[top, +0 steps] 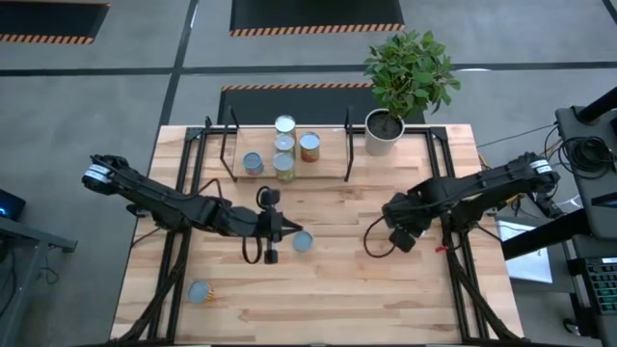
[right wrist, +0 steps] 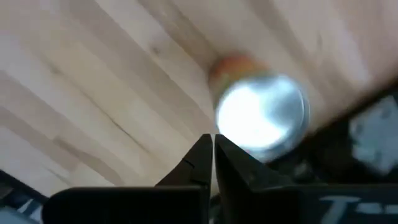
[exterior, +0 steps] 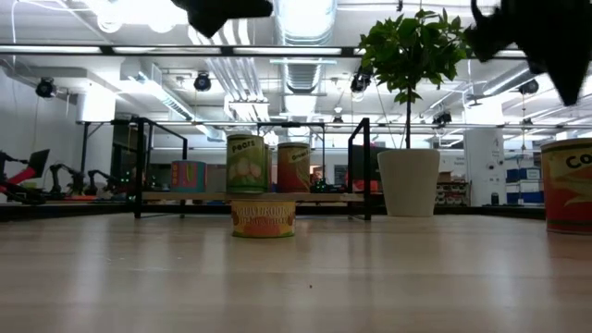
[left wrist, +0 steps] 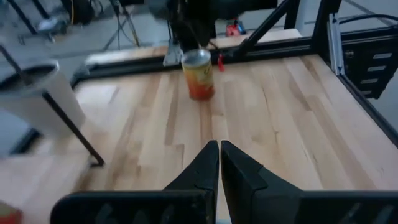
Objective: Pick and place cans onto a shelf
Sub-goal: Put the canned corn on the shelf
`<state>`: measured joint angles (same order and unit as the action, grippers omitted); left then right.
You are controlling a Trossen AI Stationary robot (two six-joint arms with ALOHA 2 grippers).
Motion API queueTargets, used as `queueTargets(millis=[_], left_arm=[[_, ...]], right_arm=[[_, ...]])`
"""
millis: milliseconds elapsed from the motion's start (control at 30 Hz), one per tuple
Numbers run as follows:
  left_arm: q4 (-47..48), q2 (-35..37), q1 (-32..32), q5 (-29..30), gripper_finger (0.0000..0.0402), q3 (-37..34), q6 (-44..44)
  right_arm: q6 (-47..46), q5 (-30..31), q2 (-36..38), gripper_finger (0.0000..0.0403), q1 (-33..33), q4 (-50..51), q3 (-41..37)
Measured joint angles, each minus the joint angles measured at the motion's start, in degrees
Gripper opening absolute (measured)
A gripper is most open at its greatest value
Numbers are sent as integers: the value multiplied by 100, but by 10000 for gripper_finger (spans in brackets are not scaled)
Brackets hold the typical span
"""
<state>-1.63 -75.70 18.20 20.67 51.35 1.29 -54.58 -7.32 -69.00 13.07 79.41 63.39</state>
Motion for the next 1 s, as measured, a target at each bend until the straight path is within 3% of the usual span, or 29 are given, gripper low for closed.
queueTargets(millis=[200, 367, 600, 833, 1000], left_arm=[[52, 0, -2, 365, 0, 317, -569], [478, 0, -2, 820, 0, 496, -680], [857, 0, -5, 1499, 0, 519, -532], [862, -2, -7, 1545, 0, 519, -378], [859, -2, -2, 1545, 0, 519, -375]], right_arm=[[-605, -63, 227, 12, 1, 147, -437], [-885, 63, 406, 51, -67, 112, -522], [-1111, 139, 443, 176, -74, 62, -557], [-1144, 287, 427, 305, -74, 39, -651], [-1037, 287, 427, 359, -74, -94, -862]])
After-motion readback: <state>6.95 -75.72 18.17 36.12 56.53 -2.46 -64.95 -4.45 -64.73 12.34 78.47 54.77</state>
